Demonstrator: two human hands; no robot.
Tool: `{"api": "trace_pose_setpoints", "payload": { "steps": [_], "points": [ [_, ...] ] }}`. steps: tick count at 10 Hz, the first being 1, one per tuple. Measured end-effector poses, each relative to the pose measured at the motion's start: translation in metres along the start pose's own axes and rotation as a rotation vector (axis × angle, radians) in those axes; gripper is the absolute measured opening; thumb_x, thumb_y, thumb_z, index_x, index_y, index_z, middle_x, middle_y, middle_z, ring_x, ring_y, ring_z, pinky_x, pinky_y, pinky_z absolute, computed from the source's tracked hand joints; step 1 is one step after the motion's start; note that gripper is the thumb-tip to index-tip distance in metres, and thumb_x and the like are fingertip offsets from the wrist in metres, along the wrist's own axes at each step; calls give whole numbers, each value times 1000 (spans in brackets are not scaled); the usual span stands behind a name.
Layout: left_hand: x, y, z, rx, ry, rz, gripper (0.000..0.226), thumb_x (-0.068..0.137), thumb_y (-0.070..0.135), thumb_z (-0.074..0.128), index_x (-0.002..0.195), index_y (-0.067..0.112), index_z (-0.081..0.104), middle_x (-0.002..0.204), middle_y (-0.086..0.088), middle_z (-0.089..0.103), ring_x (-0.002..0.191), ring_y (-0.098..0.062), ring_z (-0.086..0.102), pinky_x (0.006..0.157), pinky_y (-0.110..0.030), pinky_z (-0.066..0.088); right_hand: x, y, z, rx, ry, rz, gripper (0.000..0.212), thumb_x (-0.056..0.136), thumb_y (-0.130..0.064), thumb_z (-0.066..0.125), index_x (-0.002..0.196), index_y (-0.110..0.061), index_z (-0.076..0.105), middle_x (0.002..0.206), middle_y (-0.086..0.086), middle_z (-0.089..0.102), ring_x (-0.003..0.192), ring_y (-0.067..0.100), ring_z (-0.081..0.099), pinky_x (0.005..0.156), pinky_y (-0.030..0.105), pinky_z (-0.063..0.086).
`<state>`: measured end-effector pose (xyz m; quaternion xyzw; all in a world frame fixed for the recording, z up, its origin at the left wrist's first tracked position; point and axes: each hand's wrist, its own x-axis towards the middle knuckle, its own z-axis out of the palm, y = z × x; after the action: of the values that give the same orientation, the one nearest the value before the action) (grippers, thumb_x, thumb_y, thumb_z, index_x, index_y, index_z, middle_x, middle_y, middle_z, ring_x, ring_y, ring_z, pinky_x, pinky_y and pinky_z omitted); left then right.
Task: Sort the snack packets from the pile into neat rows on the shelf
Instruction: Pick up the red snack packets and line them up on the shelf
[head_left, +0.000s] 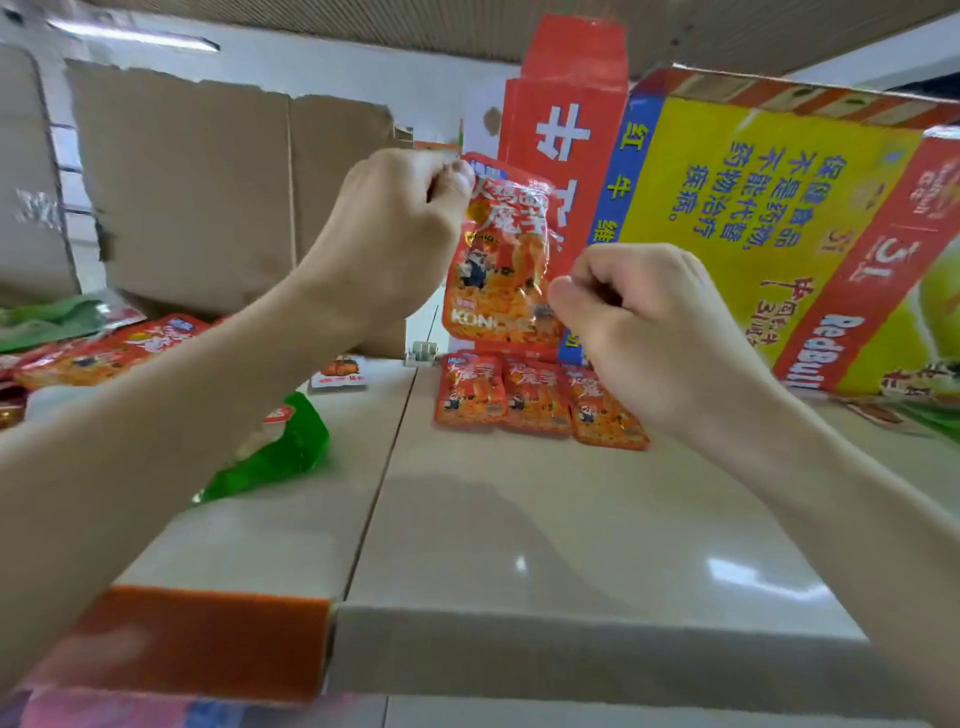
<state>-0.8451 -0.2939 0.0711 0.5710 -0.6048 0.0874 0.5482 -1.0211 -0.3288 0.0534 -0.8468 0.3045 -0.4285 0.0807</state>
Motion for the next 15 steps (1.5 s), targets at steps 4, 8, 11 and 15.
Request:
{"api": "trace_pose_setpoints", "payload": {
  "steps": [4, 8, 11, 15],
  "points": [
    [-14, -91, 45, 513, -455, -171, 46, 101, 40, 41, 65, 14, 51, 66, -1, 55, 61, -19, 56, 56, -33, 47, -3, 49, 69, -333, -345, 52, 35, 89, -44, 37, 62, -21, 37, 65, -1, 43, 72, 28, 49, 66, 40, 40],
    [-20, -102, 57, 625, -752, -166, 41, 100, 55, 37, 79, 22, 50, 82, 11, 63, 68, -10, 61, 66, -27, 54, -23, 89, 110, -316, -352, 192, 32, 82, -53, 30, 68, -29, 47, 61, -4, 54, 61, 24, 57, 68, 45, 53],
    [-21, -103, 57, 712, -806, -151, 39, 99, 55, 37, 77, 23, 45, 81, 13, 61, 68, -11, 61, 65, -26, 53, -22, 74, 100, -362, -391, 157, 37, 77, -51, 24, 66, -25, 48, 60, -6, 53, 61, 22, 57, 68, 43, 53],
    [-21, -114, 57, 618, -682, -140, 38, 96, 59, 41, 82, 25, 52, 76, 16, 63, 65, -9, 64, 63, -26, 56, -23, 69, 98, -336, -407, 97, 34, 75, -46, 26, 63, -21, 45, 61, -5, 52, 63, 25, 55, 72, 44, 52]
  ]
}}
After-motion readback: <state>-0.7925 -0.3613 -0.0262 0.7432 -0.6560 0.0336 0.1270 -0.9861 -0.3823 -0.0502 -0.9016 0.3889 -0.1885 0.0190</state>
